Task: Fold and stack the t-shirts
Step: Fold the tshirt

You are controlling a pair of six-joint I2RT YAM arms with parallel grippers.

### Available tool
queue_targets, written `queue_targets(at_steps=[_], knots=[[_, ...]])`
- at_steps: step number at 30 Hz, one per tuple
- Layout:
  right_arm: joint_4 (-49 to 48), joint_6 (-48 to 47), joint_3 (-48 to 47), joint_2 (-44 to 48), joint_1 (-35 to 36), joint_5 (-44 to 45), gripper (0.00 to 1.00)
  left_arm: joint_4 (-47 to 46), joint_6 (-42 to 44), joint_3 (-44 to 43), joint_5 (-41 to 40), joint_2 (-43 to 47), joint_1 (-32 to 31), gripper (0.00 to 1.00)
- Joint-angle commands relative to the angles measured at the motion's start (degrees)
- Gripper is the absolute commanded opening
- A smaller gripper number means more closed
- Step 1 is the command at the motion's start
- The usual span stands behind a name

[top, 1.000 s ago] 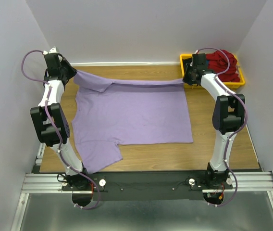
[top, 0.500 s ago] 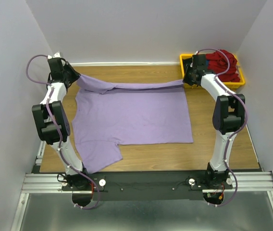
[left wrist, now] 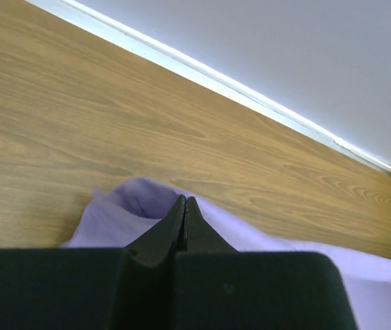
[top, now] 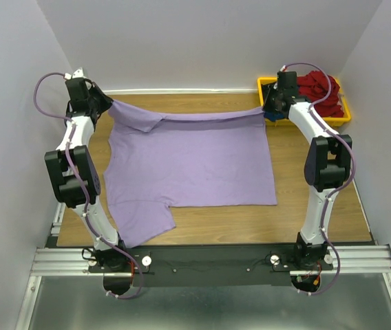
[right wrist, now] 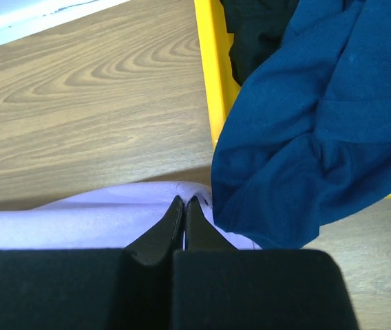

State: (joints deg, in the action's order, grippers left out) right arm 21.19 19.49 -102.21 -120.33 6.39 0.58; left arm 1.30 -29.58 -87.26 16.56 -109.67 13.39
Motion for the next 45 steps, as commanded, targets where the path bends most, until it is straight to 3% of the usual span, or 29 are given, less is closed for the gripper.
queue_targets(at_steps=[1,12,21,31,45], knots=[[0.69,0.38,1.05,-1.57,-0.59,1.09,0.01,-1.04,0.76,3.85,0.58,0.16,0.15,0.0],[0.78,-0.06,3.69,0.36,-0.59,0.65,0.01,4.58,2.51,4.56,2.25,2.87,0.15,0.0],[0.78,-0.33,11.59,4.23,-0.59,0.91,0.01,15.3,3.74,5.87,-4.43,6.74,0.24,0.0],[0.69,0.11,16.43,3.09,-0.5,1.88,0.01,15.49,4.45,14.92,-5.57,9.91,0.32,0.0],[0.78,1.61,17.22,-1.04,-0.5,2.94,0.01,13.55,4.18,19.06,-5.31,7.62,0.41,0.0]])
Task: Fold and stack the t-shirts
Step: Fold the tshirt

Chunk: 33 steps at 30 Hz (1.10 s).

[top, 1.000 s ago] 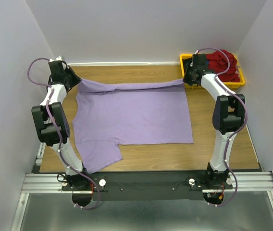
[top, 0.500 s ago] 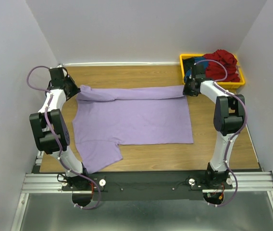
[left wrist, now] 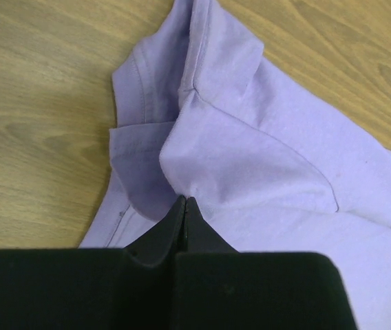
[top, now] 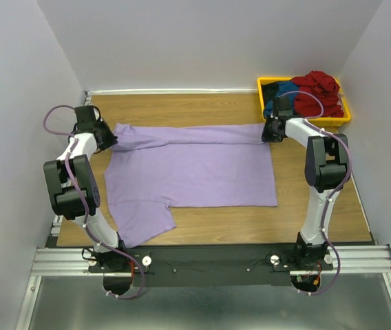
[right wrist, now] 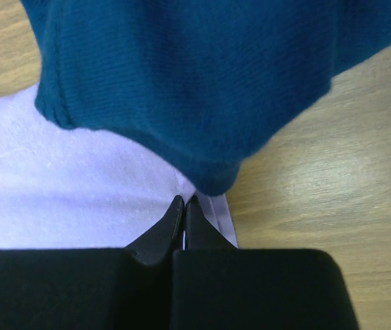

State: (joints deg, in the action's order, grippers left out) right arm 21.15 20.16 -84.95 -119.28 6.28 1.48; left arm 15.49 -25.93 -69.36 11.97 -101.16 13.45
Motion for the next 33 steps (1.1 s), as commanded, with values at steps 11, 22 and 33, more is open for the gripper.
queue_targets(at_steps=[11,22,33], knots=[[0.91,1.37,-0.13,-0.43,-0.4,2.04,0.25,-3.62,-2.98,6.96,-0.28,3.34,0.26,0.0],[5.04,3.21,-0.48,8.09,-0.48,-1.12,0.57,-7.84,-9.66,15.74,-6.42,18.01,0.26,0.46],[-0.82,5.33,-1.02,7.14,-0.22,-11.14,0.53,-10.21,-5.27,2.05,-12.23,8.28,0.43,0.64]])
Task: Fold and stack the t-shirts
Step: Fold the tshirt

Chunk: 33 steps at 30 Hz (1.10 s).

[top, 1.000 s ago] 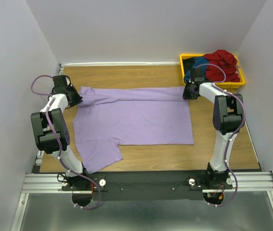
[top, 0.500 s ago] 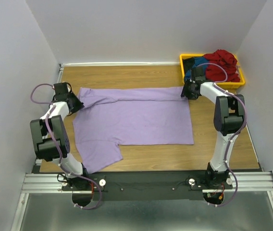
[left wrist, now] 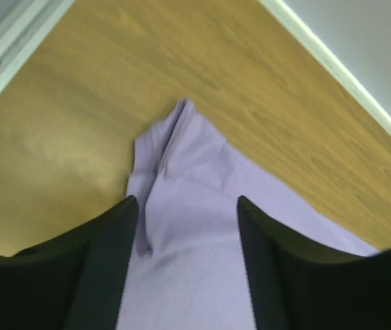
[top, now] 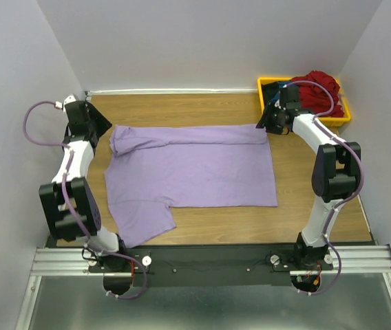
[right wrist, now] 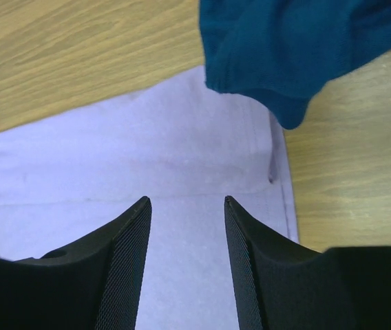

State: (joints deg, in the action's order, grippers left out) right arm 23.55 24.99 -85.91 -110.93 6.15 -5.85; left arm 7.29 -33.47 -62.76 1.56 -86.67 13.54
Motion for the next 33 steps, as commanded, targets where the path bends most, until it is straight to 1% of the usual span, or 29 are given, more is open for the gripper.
queue_targets(at_steps=[1,2,3,5,6,9,10,15,18,33], knots=[[-4.21,0.32,0.21,-1.47,0.17,-3.73,0.52,-3.41,2.62,-7.43,-0.26,-9.88,0.43,0.61],[-4.56,0.41,0.3,-1.74,0.18,-3.65,0.51,-3.25,2.89,-9.29,0.02,-12.01,0.43,0.58],[-4.91,0.58,0.13,-2.18,0.26,-3.73,0.51,-1.94,3.76,-11.4,0.45,-16.03,0.35,0.54],[-5.96,0.85,0.65,-2.44,0.44,-4.08,0.51,-1.23,4.47,-16.48,2.04,-19.66,0.35,0.54],[-6.58,0.76,1.35,-2.62,0.53,-4.17,0.5,-0.79,4.64,-17.73,2.65,-22.81,0.26,0.54],[-7.55,0.5,1.45,-3.32,0.7,-4.69,0.5,1.41,3.86,-21.69,5.46,-27.65,0.17,0.54],[-7.73,0.49,1.53,-3.5,0.79,-4.87,0.5,1.24,3.77,-21.87,6.51,-28.19,0.0,0.54],[-8.87,-0.47,1.62,-3.76,1.14,-5.32,0.5,0.88,4.03,-22.31,5.47,-30.31,-1.41,0.53],[-9.57,-0.91,1.71,-4.29,1.14,-5.93,0.5,0.71,4.29,-22.84,4.94,-32.15,-1.76,0.46],[-10.98,-2.49,0.04,-8.07,1.41,-8.39,0.5,1.06,4.64,-26.53,2.04,-36.98,-1.94,0.44]])
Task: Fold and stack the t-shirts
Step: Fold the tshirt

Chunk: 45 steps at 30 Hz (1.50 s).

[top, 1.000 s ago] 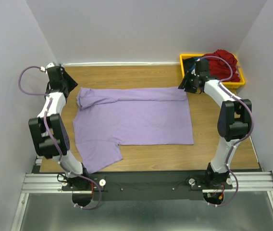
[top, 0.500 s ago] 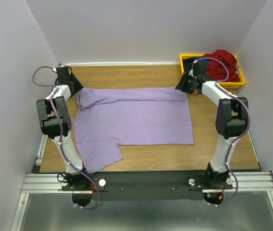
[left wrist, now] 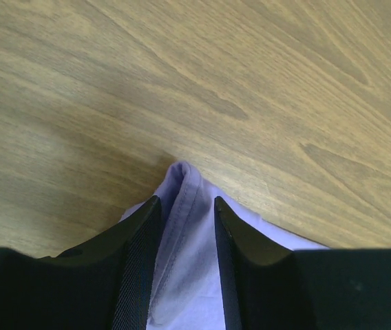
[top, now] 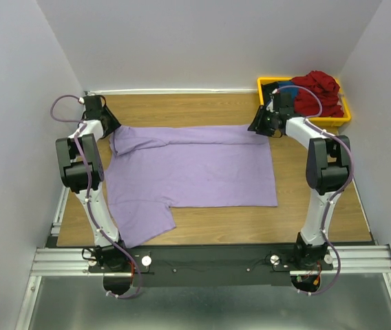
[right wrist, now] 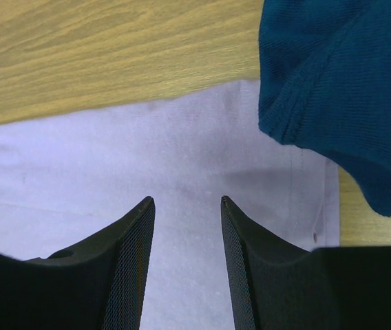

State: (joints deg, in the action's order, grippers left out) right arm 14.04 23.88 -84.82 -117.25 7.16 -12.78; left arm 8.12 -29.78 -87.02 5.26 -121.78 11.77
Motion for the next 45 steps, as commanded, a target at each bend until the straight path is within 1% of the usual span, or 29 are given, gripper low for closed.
queue_targets(at_steps=[1,2,7,8,10,12,14,15,17,19,20,26,36,41,45], knots=[[-1.56,-1.47,-1.05,-2.1,0.4,-1.46,0.5,0.4,0.95,-2.53,-1.48,-2.15,-0.17,0.43],[-1.65,-1.64,-0.97,-2.28,0.4,-1.38,0.5,0.32,0.86,-2.97,-1.48,-2.41,-0.26,0.39],[-1.74,-1.99,0.35,-2.72,0.4,0.03,0.5,0.58,0.86,-3.94,-1.39,-3.55,-0.17,0.37],[-1.91,-2.08,0.96,-2.89,0.4,0.38,0.5,0.67,0.95,-4.29,-1.48,-3.73,-0.17,0.33],[-2.0,-2.26,1.67,-3.16,0.49,0.56,0.5,0.76,1.04,-4.56,-1.65,-3.91,-0.26,0.32],[-2.26,-2.35,2.37,-3.42,0.49,0.91,0.5,0.93,1.13,-5.0,-1.91,-4.08,-0.17,0.26],[-2.44,-2.26,2.99,-3.51,0.49,1.87,0.5,1.55,1.48,-5.52,-2.26,-4.26,-0.17,0.14],[-2.44,-2.26,3.51,-3.86,0.4,2.14,0.5,1.64,1.57,-5.61,-2.62,-4.35,-0.17,0.12],[-2.62,-1.91,4.13,-4.04,0.4,3.45,0.5,2.25,1.74,-5.79,-4.02,-4.17,-0.17,0.01],[-2.62,-1.56,4.83,-4.21,0.4,4.68,0.49,2.34,1.57,-5.79,-4.81,-3.56,0.01,0.0],[-2.7,-1.55,5.44,-4.56,0.31,4.86,0.48,2.43,1.22,-5.53,-6.56,-3.3,0.09,0.0],[-3.14,-0.68,7.56,-5.18,0.22,6.27,0.47,2.6,0.17,-4.82,-8.5,-2.32,1.15,0.0],[-3.14,0.47,8.35,-4.92,-0.48,7.76,0.47,3.48,-0.45,-4.47,-12.11,-1.45,2.64,0.0],[-3.06,0.82,7.74,-4.92,-0.65,7.59,0.47,3.22,-0.72,-4.03,-13.52,-0.57,2.56,0.0],[-3.14,-0.32,6.33,-4.04,-0.65,5.49,0.47,3.13,0.07,-3.86,-12.29,-0.39,2.56,0.0]])
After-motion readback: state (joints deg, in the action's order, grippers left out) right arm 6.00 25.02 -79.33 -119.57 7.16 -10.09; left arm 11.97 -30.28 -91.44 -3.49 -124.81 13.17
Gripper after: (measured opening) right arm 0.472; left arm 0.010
